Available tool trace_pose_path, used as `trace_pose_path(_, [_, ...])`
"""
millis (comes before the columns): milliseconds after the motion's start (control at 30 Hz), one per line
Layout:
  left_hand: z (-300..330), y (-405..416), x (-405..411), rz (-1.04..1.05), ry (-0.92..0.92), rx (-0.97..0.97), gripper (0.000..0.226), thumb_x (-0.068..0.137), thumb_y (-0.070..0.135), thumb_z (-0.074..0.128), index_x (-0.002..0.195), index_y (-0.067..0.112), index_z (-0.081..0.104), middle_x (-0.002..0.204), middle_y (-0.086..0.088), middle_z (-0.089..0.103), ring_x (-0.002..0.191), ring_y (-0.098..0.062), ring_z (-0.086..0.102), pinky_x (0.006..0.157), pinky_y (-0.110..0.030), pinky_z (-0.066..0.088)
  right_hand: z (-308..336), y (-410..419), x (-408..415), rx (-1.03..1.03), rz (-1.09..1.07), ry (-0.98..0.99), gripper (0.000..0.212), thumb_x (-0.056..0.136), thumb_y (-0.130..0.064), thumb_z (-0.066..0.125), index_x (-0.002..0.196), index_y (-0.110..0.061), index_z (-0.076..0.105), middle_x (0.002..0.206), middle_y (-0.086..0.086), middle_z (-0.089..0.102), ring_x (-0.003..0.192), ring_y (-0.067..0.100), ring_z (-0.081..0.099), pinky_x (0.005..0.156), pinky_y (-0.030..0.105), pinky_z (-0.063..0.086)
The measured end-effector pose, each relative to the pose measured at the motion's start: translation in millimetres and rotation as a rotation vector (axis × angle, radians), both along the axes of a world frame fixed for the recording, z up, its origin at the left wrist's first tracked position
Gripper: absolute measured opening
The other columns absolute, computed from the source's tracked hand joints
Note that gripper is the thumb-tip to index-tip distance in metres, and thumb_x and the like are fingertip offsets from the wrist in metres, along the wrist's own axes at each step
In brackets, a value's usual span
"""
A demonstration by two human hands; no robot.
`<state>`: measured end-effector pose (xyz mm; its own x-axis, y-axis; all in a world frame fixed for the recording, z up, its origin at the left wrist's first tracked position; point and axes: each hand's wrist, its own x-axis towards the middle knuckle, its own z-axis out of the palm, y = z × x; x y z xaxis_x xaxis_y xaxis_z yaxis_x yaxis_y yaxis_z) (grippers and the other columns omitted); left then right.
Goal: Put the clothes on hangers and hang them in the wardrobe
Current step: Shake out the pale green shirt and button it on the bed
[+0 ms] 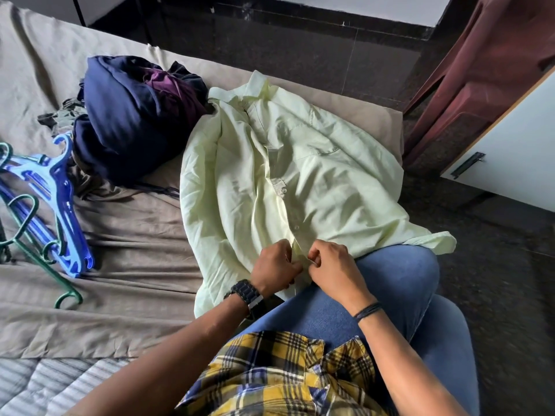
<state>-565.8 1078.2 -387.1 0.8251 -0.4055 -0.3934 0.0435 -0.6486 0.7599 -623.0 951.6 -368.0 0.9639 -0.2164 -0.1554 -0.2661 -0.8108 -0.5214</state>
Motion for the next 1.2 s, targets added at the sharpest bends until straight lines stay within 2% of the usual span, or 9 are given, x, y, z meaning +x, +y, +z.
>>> trace_pose_path(167, [-4.9, -8.3, -22.8, 0.157, -0.208, -0.075, 0.016, 0.078, 0.009, 0.061, 0.077, 0.012, 0.045, 0.058, 0.001, 0.049, 0.052, -0.016, 0.043, 0.049, -0.027, 0.033, 2.4, -3.8, -2.8, 0.192, -0.204, -0.139, 0.002, 0.08, -0.006, 0.067, 0.081, -0.006, 0.065, 0.075, 0.001, 0.069, 0.068, 0.015, 0.062, 0.07, 0.028, 0.05])
trace_pose_path(333, [-7.4, -10.8, -28.5, 0.375, 0.002, -0.37, 0.024, 0.084, -0.001, 0.056, 0.074, 0.017, 0.042, 0.053, -0.001, 0.044, 0.045, -0.015, 0.036, 0.045, -0.025, 0.03, 8.9, -12.3, -3.9, 0.346, -0.29, -0.175, 0.006, 0.081, -0.012, 0.073, 0.079, -0.009, 0.068, 0.068, -0.004, 0.067, 0.062, 0.012, 0.063, 0.066, 0.027, 0.054])
trace_pose_path(533, [5.1, -21.6, -31.3, 0.515, -0.117, -0.413, 0.028, 0.079, -0.004, 0.057, 0.07, 0.018, 0.042, 0.054, 0.001, 0.04, 0.049, -0.011, 0.032, 0.047, -0.022, 0.028, 24.7, -21.5, 1.6, 0.352, -0.195, -0.271, 0.004, 0.083, -0.012, 0.072, 0.082, -0.01, 0.069, 0.07, -0.008, 0.065, 0.066, 0.006, 0.06, 0.062, 0.006, 0.042])
trace_pose_path(767, [30.8, -47.6, -32.1, 0.609, -0.351, -0.411, 0.028, 0.071, -0.009, 0.056, 0.072, 0.016, 0.045, 0.054, 0.004, 0.04, 0.048, -0.008, 0.035, 0.047, -0.022, 0.029, 34.6, -22.8, 5.2, 0.081, -0.105, -0.531, 0.016, 0.077, 0.005, 0.063, 0.087, -0.007, 0.063, 0.076, -0.003, 0.054, 0.067, 0.012, 0.05, 0.067, 0.023, 0.043])
trace_pose_path(833, [19.5, -56.4, -31.0, 0.581, -0.274, -0.367, 0.02, 0.074, -0.004, 0.057, 0.077, 0.013, 0.047, 0.06, 0.004, 0.047, 0.052, -0.008, 0.04, 0.052, -0.025, 0.037, 26.2, -21.9, 3.1, 0.036, -0.064, -0.479, 0.018, 0.077, 0.008, 0.061, 0.089, -0.005, 0.058, 0.074, -0.002, 0.053, 0.067, 0.016, 0.052, 0.066, 0.029, 0.044])
trace_pose_path(933, [4.6, -63.3, -33.3, 0.388, 0.142, -0.342, 0.006, 0.086, 0.008, 0.056, 0.088, 0.013, 0.054, 0.078, -0.002, 0.062, 0.07, -0.018, 0.057, 0.064, -0.034, 0.05, 7.6, -25.5, -0.4, 0.035, -0.049, -0.27, 0.021, 0.079, 0.011, 0.055, 0.095, -0.003, 0.054, 0.075, 0.005, 0.059, 0.073, 0.026, 0.058, 0.068, 0.036, 0.046])
trace_pose_path(1000, [1.0, -57.6, -32.7, 0.296, 0.361, -0.467, 0.007, 0.089, 0.003, 0.053, 0.093, 0.008, 0.056, 0.075, -0.004, 0.062, 0.063, -0.012, 0.056, 0.053, -0.023, 0.047, 0.9, -29.7, 0.3, 0.105, -0.02, -0.101, 0.026, 0.079, 0.012, 0.05, 0.1, -0.004, 0.053, 0.078, 0.005, 0.06, 0.078, 0.026, 0.059, 0.073, 0.036, 0.048])
trace_pose_path(1067, [3.0, -45.5, -29.7, 0.224, 0.434, -0.478, 0.005, 0.092, 0.01, 0.054, 0.089, 0.006, 0.056, 0.067, -0.001, 0.061, 0.054, -0.009, 0.057, 0.048, -0.022, 0.047, 0.6, -31.1, 2.9, 0.165, 0.046, 0.027, 0.03, 0.077, 0.012, 0.05, 0.1, -0.006, 0.056, 0.083, 0.003, 0.061, 0.081, 0.023, 0.06, 0.075, 0.032, 0.049])
trace_pose_path(1200, [2.8, -14.8, -21.7, 0.256, 0.403, -0.271, 0.022, 0.093, 0.026, 0.057, 0.105, 0.012, 0.045, 0.086, -0.018, 0.067, 0.074, -0.033, 0.068, 0.069, -0.045, 0.059, 3.6, -26.0, 11.0, 0.222, 0.12, 0.226, 0.029, 0.078, -0.007, 0.068, 0.105, -0.012, 0.061, 0.092, 0.002, 0.066, 0.081, 0.013, 0.061, 0.075, 0.021, 0.049])
